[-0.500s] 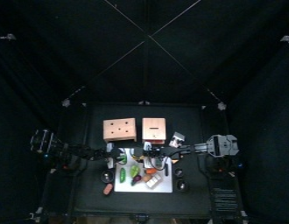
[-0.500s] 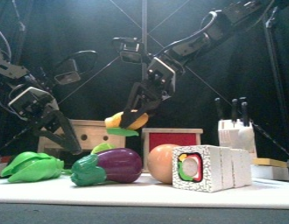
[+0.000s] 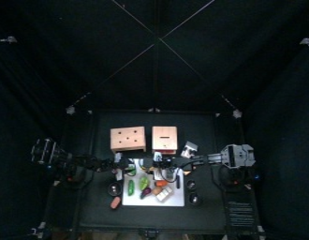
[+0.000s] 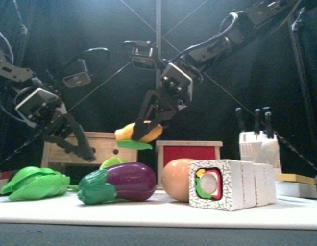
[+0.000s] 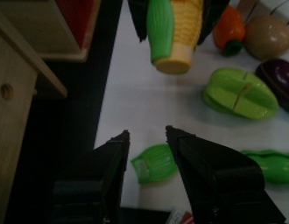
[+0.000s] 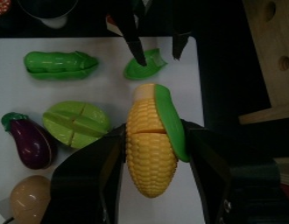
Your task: Regrasp corn
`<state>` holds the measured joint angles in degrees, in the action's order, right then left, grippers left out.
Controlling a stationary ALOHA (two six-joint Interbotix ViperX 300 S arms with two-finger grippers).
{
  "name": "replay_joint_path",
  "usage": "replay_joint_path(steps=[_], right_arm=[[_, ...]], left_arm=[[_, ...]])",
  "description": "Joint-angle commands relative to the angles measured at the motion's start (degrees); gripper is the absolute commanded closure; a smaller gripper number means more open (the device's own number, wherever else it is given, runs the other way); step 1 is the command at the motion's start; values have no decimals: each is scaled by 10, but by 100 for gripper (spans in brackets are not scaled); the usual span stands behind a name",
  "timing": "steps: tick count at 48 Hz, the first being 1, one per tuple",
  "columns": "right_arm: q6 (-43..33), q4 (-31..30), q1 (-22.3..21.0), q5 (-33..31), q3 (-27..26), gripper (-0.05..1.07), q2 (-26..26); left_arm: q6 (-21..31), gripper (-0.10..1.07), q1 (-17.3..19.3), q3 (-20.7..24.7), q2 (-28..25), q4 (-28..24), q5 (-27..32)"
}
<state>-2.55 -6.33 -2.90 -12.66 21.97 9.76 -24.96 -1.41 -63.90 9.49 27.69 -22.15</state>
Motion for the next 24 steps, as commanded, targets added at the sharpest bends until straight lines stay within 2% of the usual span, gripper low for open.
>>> replay_joint_path(steps=[1,8,15,24], right_arm=[[1,-10,0,5,-16,36,-17],[1,-37,2,5,-23,36,-16],[1,-54,4,5,-25,36,-17],[1,-56,4,5,-28,36,-15]], left_arm=[[3,19,-4,23,20,0,-5],[14,18,-25,32,55,10,-6],[46,17,-28,29,78,34,-5],[64,2,-28,29,78,41,-8]])
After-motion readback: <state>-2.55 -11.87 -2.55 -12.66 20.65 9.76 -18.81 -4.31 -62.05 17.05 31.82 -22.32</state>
